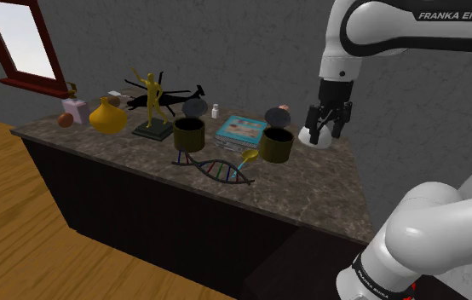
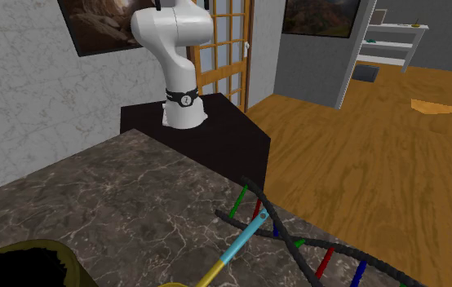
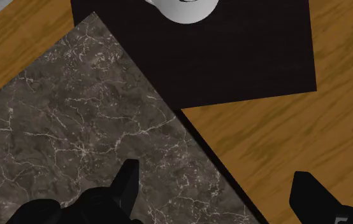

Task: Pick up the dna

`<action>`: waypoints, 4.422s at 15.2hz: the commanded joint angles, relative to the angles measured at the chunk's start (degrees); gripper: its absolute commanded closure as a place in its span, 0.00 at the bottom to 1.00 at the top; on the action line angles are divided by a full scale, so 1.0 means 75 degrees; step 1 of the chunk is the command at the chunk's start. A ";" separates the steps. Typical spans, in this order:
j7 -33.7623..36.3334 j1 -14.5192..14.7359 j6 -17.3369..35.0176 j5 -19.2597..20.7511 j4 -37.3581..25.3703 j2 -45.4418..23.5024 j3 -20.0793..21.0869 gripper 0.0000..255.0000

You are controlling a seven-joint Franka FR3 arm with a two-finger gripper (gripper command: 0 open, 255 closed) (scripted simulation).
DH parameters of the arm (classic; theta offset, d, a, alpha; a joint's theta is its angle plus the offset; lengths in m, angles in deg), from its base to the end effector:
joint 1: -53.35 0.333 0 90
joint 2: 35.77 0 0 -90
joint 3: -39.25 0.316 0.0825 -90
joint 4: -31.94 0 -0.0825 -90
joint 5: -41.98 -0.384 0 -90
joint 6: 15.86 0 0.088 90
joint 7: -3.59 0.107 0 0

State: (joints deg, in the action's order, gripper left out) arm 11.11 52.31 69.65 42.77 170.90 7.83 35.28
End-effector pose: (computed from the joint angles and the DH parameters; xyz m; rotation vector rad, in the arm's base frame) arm 0.2990 -0.0321 0.5439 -3.0867 0.3025 0.2706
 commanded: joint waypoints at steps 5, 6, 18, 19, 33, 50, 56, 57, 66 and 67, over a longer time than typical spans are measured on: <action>-0.0415 0.0143 0.0770 -0.0083 -0.0309 -0.1245 -0.0238 0.00; -0.0525 0.0180 0.0942 -0.0118 -0.0414 -0.1565 -0.0291 0.00; -0.1943 0.0532 0.2200 -0.0915 -0.2488 -0.5506 -0.0659 0.00; -0.2059 0.0542 0.2234 -0.1002 -0.2727 -0.5835 -0.0658 0.00; -0.3135 0.0364 0.1592 -0.1928 -0.7353 -1.0564 -0.0195 0.00; -0.3286 0.0308 0.1641 -0.2045 -0.8722 -1.2116 -0.0017 1.00; -0.3294 0.0307 0.1655 -0.2045 -0.8689 -1.2098 -0.0020 1.00; -0.3281 0.0307 0.1590 -0.2040 -0.8700 -1.2044 -0.0022 1.00; -0.3156 0.0297 0.0963 -0.2000 -0.8917 -1.1620 -0.0040 1.00; -0.3141 0.0295 0.0888 -0.1996 -0.8953 -1.1580 -0.0042 1.00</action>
State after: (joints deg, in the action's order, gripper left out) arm -12.65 54.53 77.11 27.78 104.43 -79.18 34.96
